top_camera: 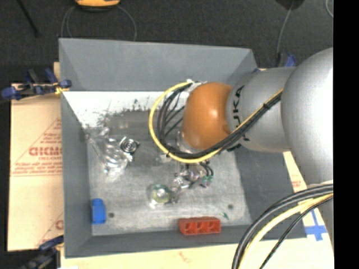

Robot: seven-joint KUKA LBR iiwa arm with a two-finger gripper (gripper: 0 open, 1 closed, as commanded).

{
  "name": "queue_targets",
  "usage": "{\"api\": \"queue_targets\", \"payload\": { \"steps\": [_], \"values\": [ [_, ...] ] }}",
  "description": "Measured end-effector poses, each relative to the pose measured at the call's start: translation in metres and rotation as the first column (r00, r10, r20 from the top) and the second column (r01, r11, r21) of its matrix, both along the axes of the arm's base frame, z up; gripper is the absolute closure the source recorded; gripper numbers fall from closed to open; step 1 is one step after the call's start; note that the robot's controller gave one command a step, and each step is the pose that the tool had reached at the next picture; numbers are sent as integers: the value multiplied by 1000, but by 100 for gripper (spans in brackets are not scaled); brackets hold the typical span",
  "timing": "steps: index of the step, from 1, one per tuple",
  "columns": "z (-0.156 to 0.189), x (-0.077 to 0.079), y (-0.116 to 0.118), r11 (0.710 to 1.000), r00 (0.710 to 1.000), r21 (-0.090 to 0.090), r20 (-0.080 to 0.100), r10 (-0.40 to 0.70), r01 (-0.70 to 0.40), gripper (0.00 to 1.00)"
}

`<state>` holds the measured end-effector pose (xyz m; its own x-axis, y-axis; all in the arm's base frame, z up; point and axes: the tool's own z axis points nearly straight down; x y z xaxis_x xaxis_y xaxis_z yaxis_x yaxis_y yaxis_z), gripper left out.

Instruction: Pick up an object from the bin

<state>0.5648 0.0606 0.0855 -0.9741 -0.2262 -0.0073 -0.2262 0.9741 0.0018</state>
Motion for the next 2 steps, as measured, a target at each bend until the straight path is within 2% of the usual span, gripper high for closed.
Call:
{"api": "queue_targets", "payload": {
  "steps": [1, 2],
  "values": [
    [-11, -36, 11, 1000, 1000, -1, 16, 26, -26, 0],
    [-9, -35, 11, 1000, 1000, -1, 16, 27, -27, 100]
  ]
}}
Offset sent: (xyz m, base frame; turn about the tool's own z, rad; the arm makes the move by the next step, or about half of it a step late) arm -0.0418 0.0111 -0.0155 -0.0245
